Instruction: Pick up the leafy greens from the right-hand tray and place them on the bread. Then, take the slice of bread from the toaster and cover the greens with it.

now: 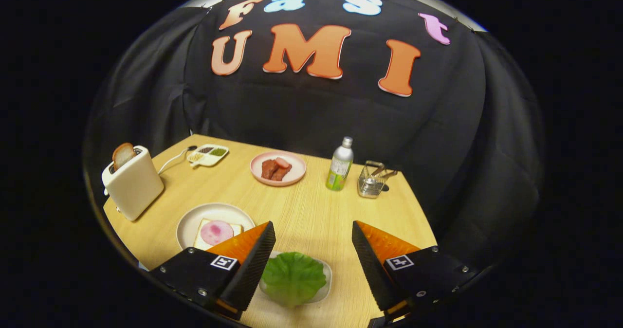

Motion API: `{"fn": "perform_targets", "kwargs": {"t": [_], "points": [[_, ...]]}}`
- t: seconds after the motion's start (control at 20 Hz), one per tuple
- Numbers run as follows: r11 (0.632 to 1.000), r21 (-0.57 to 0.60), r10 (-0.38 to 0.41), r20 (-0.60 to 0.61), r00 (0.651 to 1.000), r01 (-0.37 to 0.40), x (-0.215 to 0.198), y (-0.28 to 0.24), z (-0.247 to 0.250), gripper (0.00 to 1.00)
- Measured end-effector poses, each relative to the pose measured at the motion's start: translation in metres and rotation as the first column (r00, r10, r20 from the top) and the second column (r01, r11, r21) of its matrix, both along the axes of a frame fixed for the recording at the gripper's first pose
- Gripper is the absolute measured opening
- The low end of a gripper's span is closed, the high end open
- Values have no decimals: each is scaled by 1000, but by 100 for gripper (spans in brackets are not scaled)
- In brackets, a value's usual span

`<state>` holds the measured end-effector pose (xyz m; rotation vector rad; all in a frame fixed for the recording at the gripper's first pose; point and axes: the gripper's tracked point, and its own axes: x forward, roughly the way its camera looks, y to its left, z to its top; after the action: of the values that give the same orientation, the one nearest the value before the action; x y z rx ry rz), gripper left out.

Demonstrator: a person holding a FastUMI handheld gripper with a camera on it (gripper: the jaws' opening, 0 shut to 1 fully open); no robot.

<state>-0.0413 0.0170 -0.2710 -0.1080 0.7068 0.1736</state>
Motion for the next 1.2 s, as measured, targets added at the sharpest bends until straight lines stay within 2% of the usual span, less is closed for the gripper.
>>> {"fn": "perform_targets", "kwargs": {"t": [0.25, 0.5, 0.8, 1.0, 1.1, 1.2], "points": [[1000, -7, 25, -195, 980, -27, -24, 6, -60, 94], [999, -3, 32, -371, 928, -36, -47, 10, -106, 92], [999, -24, 20, -492, 870, -36, -53, 16, -148, 92], [1000, 0, 5, -566, 824, -6, -62, 22, -165, 83], [1000, 7, -12, -573, 819, 20, -60, 23, -167, 77], [1000, 10, 1, -573, 820, 6, -60, 24, -166, 73]]}}
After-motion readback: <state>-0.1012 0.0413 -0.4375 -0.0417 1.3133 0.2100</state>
